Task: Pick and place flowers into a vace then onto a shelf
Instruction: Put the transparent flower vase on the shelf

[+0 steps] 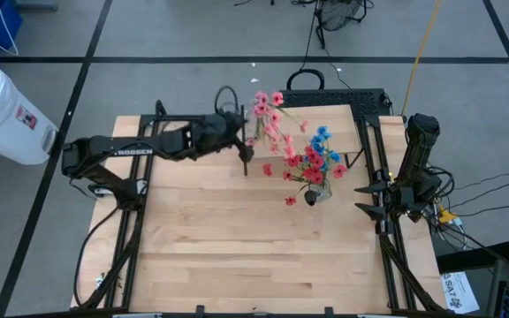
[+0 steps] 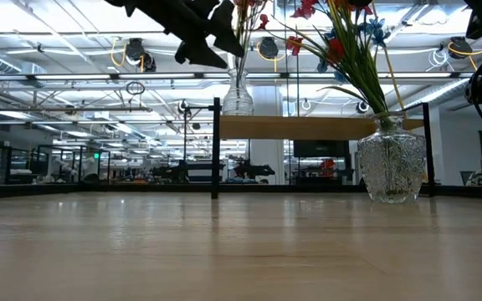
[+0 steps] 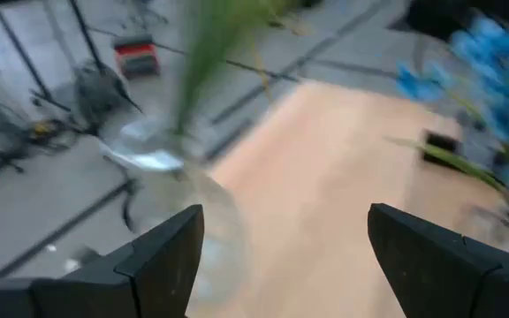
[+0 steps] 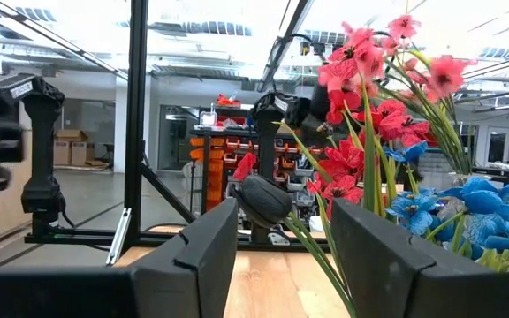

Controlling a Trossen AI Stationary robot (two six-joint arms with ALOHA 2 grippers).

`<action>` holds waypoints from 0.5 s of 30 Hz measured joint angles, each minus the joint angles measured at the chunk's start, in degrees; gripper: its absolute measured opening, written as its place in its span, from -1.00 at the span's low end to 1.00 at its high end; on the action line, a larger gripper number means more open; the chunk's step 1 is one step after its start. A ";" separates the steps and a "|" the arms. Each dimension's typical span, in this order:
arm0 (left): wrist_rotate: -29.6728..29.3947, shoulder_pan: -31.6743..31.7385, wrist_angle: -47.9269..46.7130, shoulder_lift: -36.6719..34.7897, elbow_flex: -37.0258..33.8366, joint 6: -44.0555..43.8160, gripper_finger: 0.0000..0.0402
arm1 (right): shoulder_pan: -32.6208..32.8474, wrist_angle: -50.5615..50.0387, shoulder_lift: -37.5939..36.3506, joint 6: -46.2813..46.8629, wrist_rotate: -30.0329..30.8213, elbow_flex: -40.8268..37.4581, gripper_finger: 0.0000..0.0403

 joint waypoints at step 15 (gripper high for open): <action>-2.49 -17.93 10.81 12.66 -0.03 -3.87 0.60 | -0.01 0.02 0.02 0.00 -0.02 0.01 -0.12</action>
